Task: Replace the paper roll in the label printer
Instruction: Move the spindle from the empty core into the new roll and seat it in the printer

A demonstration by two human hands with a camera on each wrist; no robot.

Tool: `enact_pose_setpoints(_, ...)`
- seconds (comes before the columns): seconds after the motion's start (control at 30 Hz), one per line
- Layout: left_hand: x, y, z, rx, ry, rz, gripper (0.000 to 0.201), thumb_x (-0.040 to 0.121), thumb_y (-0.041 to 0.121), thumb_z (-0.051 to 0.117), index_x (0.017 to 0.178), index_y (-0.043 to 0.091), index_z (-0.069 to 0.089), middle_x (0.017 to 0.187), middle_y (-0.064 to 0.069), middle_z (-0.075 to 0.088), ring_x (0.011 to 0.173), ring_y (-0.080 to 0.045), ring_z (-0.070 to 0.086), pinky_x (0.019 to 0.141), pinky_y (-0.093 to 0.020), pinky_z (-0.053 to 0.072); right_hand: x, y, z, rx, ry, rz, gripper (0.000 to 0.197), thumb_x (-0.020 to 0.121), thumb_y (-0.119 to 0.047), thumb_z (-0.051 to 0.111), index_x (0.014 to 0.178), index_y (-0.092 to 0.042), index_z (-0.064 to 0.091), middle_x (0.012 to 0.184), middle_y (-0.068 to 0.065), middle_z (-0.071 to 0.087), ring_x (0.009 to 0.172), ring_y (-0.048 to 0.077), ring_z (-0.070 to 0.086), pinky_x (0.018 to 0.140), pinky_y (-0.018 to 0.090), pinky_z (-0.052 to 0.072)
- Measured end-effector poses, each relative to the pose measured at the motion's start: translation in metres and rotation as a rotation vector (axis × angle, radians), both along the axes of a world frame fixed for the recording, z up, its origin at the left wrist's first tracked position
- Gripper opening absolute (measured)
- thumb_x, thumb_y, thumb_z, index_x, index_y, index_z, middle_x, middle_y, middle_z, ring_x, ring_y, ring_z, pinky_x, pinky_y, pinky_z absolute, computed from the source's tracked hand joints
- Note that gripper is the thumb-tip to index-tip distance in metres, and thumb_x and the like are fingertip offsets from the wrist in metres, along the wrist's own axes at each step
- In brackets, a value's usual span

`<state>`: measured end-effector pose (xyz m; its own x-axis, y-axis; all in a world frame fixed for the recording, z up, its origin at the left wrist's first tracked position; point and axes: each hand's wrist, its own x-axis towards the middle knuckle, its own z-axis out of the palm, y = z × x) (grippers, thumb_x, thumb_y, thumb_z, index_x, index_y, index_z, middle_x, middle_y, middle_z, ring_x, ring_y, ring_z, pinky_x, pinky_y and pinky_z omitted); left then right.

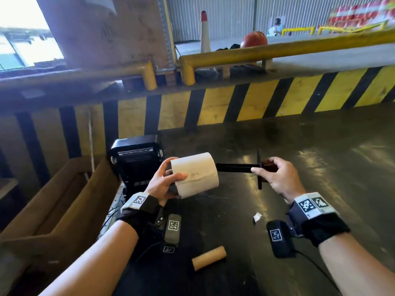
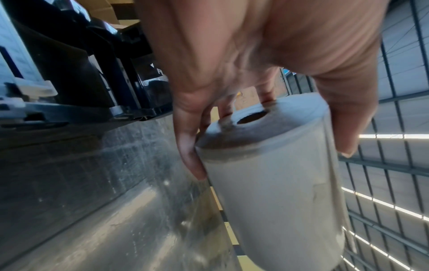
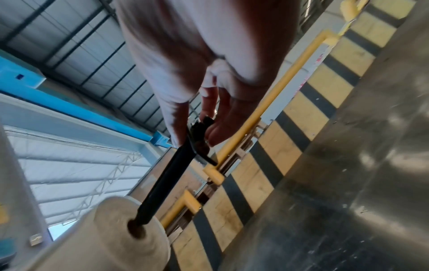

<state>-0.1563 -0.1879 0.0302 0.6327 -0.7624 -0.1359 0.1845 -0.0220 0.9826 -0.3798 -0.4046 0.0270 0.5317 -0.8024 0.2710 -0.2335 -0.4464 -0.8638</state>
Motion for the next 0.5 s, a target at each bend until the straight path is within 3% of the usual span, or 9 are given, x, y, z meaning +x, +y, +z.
enact_pose_setpoints(0.3,0.008,0.020,0.017,-0.078,0.023,-0.073,0.077,0.048,0.020,0.078,0.120,0.025,0.052,0.107,-0.007,0.063,0.097,-0.032,0.059,0.070,-0.047,0.054,0.020,0.018,0.010,0.022,-0.020,0.121,0.030,0.062,-0.032,0.082,0.084,-0.016,0.068,0.082,0.005,0.073,0.080,0.021,0.069,0.078,0.037,0.057)
enact_pose_setpoints(0.5,-0.005,0.014,0.019,-0.122,0.062,-0.198,0.068,0.050,0.017,0.076,0.113,0.028,0.055,0.106,-0.004,0.064,0.088,-0.024,0.066,0.063,-0.040,0.056,0.035,0.045,0.022,0.045,0.003,0.312,0.035,0.070,-0.029,0.078,0.100,-0.014,0.065,0.090,0.001,0.070,0.084,0.012,0.066,0.072,0.021,0.053)
